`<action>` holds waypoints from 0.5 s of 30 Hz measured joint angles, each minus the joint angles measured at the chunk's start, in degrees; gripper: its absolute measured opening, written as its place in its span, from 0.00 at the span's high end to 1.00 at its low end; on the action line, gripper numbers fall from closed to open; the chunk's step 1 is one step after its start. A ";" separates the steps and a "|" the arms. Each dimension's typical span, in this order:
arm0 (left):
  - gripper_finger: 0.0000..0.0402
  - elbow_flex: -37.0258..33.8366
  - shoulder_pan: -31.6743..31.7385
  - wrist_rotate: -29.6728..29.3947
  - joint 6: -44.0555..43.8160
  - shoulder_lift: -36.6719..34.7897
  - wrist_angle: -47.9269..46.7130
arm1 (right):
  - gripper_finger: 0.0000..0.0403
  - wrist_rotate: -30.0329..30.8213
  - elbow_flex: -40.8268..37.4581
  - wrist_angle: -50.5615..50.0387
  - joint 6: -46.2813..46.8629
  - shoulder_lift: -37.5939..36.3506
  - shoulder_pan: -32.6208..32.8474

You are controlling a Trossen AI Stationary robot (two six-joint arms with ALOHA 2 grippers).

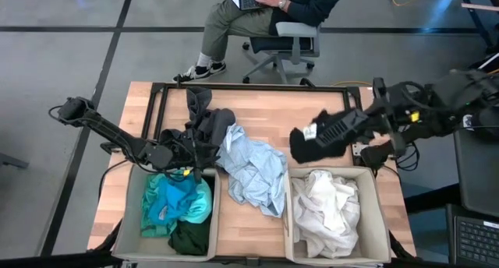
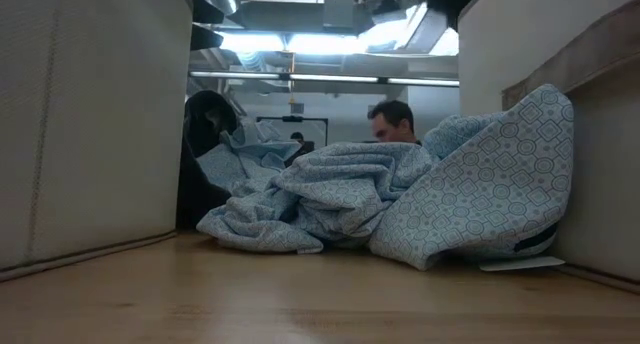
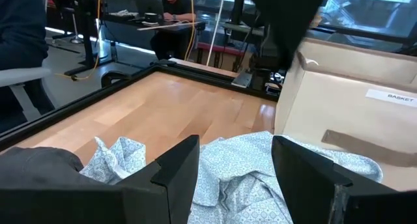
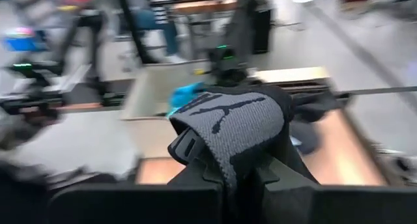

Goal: Sort clothes
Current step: Put the black boxer into the right brown laundry organizer

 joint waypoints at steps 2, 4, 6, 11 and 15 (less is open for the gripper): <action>0.55 0.00 0.00 0.00 -0.36 0.00 0.00 | 0.96 -2.91 0.36 -0.02 2.41 0.04 1.31; 0.55 0.00 0.00 0.00 -0.94 0.00 -0.01 | 0.96 -5.74 0.52 0.02 3.98 0.04 2.41; 0.55 0.00 0.00 0.00 -1.41 0.00 0.00 | 0.96 -7.39 0.56 -0.01 5.26 0.02 3.31; 0.55 0.00 0.00 -0.02 -1.48 0.00 0.00 | 0.96 -6.82 0.56 -4.17 8.86 0.13 5.34; 0.55 0.00 0.00 -0.02 -1.52 0.00 0.00 | 0.96 -2.55 0.27 -10.44 13.01 1.53 6.34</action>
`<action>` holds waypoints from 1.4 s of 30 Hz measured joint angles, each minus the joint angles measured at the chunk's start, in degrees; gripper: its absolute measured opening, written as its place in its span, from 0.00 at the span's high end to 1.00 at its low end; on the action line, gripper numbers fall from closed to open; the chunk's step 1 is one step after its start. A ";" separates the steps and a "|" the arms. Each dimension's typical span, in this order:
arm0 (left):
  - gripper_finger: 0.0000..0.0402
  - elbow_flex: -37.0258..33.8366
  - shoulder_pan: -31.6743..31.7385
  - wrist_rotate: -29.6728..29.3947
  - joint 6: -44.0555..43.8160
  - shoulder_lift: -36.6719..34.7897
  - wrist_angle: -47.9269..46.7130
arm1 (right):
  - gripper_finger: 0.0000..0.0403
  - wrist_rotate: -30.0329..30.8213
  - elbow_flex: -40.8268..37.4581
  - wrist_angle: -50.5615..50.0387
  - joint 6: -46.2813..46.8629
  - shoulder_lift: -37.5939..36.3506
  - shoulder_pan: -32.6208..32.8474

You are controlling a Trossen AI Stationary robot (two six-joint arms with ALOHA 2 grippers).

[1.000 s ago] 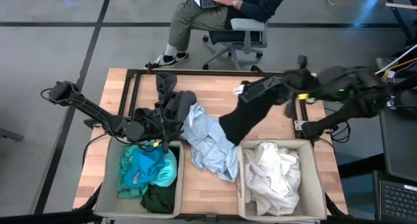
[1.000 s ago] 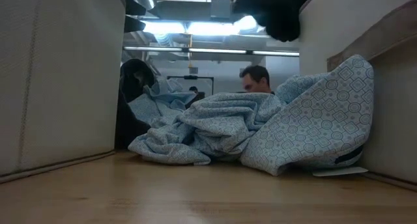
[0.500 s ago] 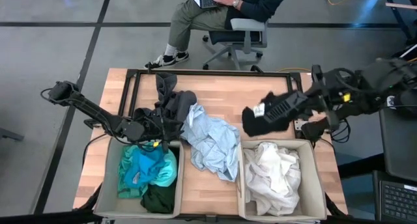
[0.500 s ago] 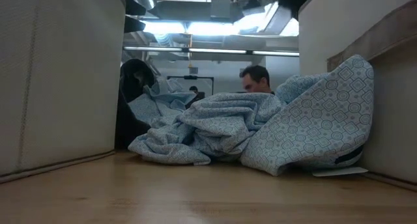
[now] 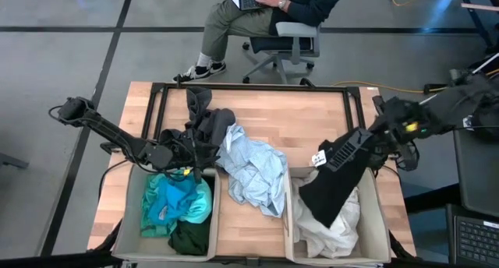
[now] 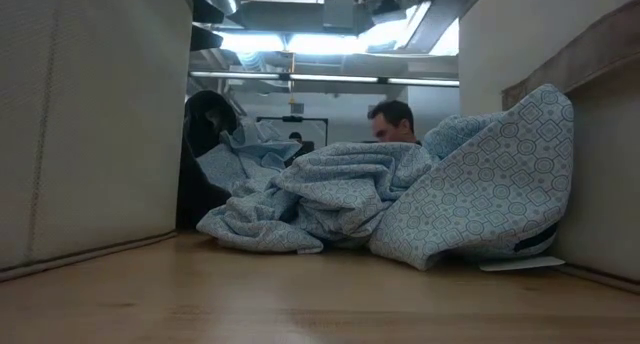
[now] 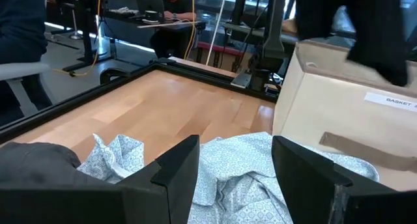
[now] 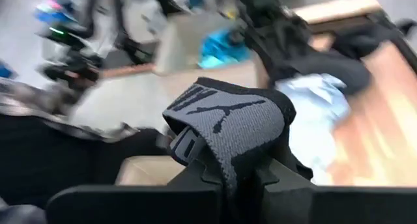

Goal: Sort clothes
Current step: Put the black boxer into the right brown laundry organizer

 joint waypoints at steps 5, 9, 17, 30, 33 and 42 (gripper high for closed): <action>0.55 0.00 0.00 0.00 -0.29 0.00 0.02 | 0.96 3.25 -9.02 -0.33 1.88 0.81 2.00; 0.55 0.00 0.00 0.00 -0.29 0.00 0.02 | 0.96 2.82 -20.63 1.73 3.18 0.86 4.71; 0.55 0.00 0.00 0.00 -0.19 0.00 0.04 | 0.96 2.71 -44.23 12.83 12.97 0.48 10.10; 0.55 0.00 0.00 -0.01 -0.18 0.00 0.04 | 0.96 1.20 -70.98 38.54 20.69 0.49 11.71; 0.55 0.00 0.00 -0.01 -0.18 0.00 0.04 | 0.96 1.28 -75.77 44.14 20.74 0.49 11.69; 0.55 0.00 0.00 -0.02 -0.18 0.00 0.04 | 0.92 -4.66 -85.90 50.72 29.08 0.76 10.40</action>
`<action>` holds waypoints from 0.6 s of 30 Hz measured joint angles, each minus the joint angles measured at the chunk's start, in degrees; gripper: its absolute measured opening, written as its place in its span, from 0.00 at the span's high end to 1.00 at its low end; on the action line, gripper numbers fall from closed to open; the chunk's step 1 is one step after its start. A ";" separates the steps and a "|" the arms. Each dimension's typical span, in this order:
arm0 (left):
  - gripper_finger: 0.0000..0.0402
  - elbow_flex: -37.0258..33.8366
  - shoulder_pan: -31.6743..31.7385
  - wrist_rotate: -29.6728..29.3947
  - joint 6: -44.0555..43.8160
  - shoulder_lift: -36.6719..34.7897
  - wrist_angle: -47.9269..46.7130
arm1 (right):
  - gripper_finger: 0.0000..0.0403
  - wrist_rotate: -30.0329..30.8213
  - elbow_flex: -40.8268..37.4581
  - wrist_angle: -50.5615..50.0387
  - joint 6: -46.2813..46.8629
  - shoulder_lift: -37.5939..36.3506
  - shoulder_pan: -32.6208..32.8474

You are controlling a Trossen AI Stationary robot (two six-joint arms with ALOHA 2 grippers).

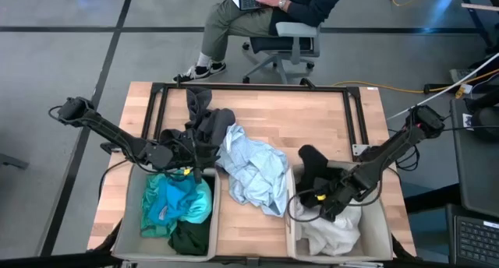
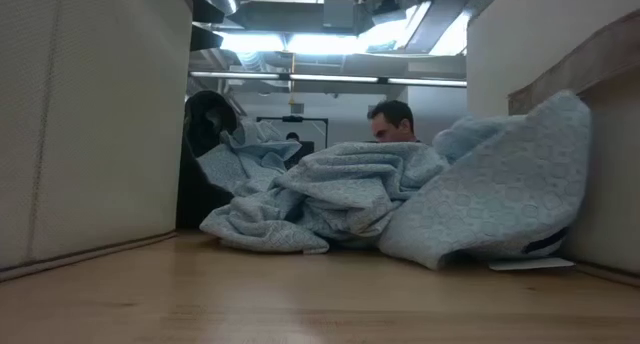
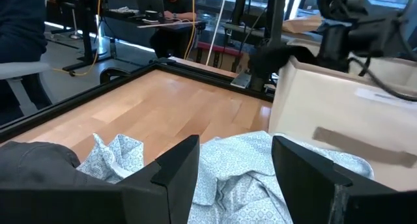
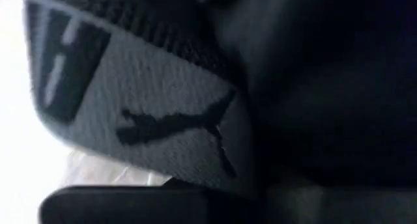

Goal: Sort clothes
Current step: Put the black boxer into the right brown laundry organizer

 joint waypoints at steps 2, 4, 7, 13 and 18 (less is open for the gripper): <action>0.55 0.00 0.08 0.00 0.00 0.00 0.00 | 0.87 0.00 -1.84 0.90 1.09 0.10 0.00; 0.55 0.00 0.11 0.00 0.00 0.00 0.00 | 0.79 -0.02 -3.40 2.20 2.99 0.24 0.00; 0.55 0.00 0.11 0.00 0.00 0.00 0.00 | 0.64 -0.11 -4.16 2.12 5.03 0.22 0.01; 0.55 0.00 0.17 0.00 0.24 0.00 0.00 | 0.42 -4.55 -1.61 0.11 2.70 0.28 -0.10; 0.55 0.00 0.86 0.00 0.22 0.00 0.00 | 0.37 -8.84 5.94 -8.23 0.18 0.24 -0.37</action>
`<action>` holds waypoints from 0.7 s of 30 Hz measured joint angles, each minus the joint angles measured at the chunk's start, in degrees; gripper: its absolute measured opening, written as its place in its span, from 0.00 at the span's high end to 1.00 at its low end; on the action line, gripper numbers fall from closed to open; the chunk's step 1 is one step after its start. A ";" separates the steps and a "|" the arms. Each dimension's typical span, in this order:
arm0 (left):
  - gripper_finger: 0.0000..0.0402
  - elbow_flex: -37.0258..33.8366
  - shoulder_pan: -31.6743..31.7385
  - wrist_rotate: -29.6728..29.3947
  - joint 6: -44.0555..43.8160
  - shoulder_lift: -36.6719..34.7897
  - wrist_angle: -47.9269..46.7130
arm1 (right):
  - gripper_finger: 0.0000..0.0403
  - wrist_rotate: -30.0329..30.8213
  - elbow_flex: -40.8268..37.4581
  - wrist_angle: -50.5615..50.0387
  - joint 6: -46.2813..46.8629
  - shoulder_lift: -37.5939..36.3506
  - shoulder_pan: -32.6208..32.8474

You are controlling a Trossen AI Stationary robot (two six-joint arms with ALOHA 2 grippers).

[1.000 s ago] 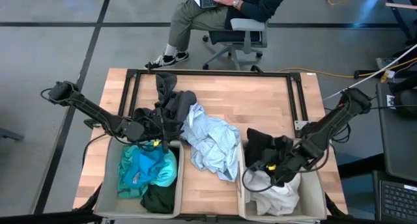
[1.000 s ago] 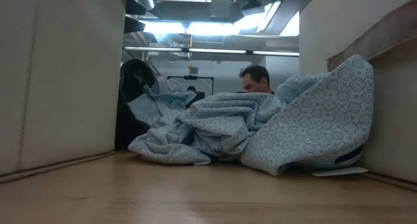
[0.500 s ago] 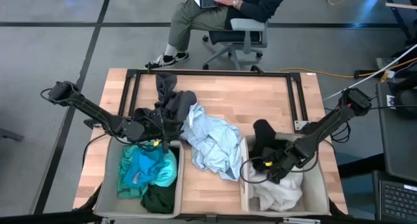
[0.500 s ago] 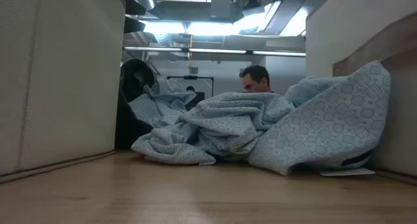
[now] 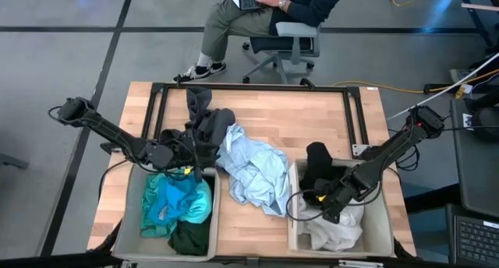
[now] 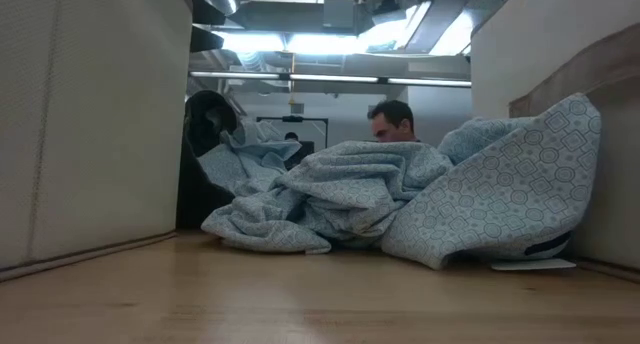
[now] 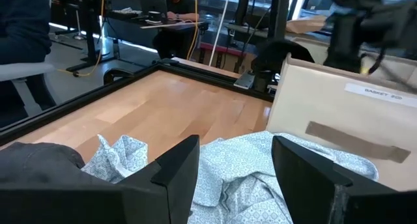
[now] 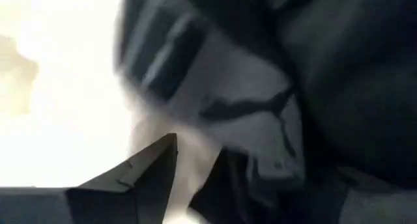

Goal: Sort clothes
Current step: Put the black boxer into the right brown laundry organizer

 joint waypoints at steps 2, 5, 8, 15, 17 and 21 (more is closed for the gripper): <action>0.55 0.00 0.12 0.00 0.00 0.00 0.00 | 0.37 -1.17 4.46 -5.08 -2.04 -0.02 0.00; 0.55 0.00 0.27 0.01 0.01 0.00 -0.01 | 0.37 -0.38 12.10 -14.53 -3.50 -0.09 0.00; 0.55 0.00 0.32 0.00 0.00 0.00 -0.02 | 0.37 3.26 19.79 -22.24 -5.49 -0.09 0.00; 0.55 0.00 0.32 0.00 0.00 0.00 -0.01 | 0.37 22.53 33.29 -41.05 -5.62 -0.20 -0.01; 0.55 0.00 0.32 0.00 0.00 0.00 -0.02 | 0.37 26.13 34.34 -45.90 -4.30 -0.20 -1.07; 0.55 0.00 0.32 0.00 0.00 0.00 -0.05 | 0.37 27.76 32.80 -44.13 -6.95 -2.08 -5.83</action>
